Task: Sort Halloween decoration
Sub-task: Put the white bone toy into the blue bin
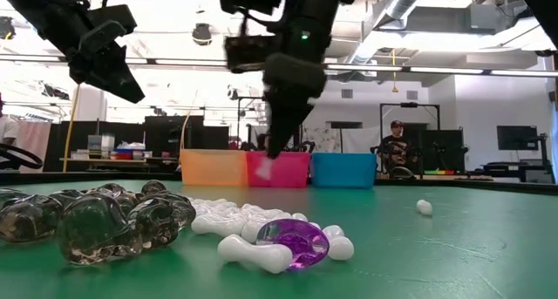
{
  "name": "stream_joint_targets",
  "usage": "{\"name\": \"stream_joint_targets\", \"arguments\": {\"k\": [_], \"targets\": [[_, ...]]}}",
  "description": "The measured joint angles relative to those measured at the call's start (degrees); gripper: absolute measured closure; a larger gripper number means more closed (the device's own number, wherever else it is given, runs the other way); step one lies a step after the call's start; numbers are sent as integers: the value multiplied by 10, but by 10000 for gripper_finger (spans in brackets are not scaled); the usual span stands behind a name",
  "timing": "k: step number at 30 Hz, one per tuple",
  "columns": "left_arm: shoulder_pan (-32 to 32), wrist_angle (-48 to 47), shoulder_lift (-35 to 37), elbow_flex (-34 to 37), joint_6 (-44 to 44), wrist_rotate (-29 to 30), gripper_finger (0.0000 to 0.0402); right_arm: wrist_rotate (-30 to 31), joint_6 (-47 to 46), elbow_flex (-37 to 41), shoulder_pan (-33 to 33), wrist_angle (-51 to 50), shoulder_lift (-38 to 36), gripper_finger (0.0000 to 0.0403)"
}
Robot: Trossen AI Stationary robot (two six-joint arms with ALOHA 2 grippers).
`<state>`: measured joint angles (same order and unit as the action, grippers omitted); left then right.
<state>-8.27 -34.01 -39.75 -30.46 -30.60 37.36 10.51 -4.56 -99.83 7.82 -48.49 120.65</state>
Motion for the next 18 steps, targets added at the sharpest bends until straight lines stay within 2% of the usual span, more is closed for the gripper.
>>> {"name": "stream_joint_targets", "arguments": {"k": [5, 11, 13, 14, 16, 18], "targets": [[0, -1, 0, 0, 0, -1, 258, 6, 55, 0, -82, -89, -47, 388], [0, -2, 0, 0, -1, -1, 258, 15, 79, 0, -225, -174, -103, 388], [0, -2, 0, 0, 0, -1, 258, -22, 80, 0, -268, -186, -108, 385], [0, -2, 0, 0, 0, -1, 258, -66, 87, 0, -285, -186, -108, 378], [0, -4, 0, 0, -1, -1, 258, -155, 111, 0, -294, -180, -108, 354], [0, -11, 0, 0, -1, -1, 258, -186, 135, -1, -278, -172, -102, 335]]}}
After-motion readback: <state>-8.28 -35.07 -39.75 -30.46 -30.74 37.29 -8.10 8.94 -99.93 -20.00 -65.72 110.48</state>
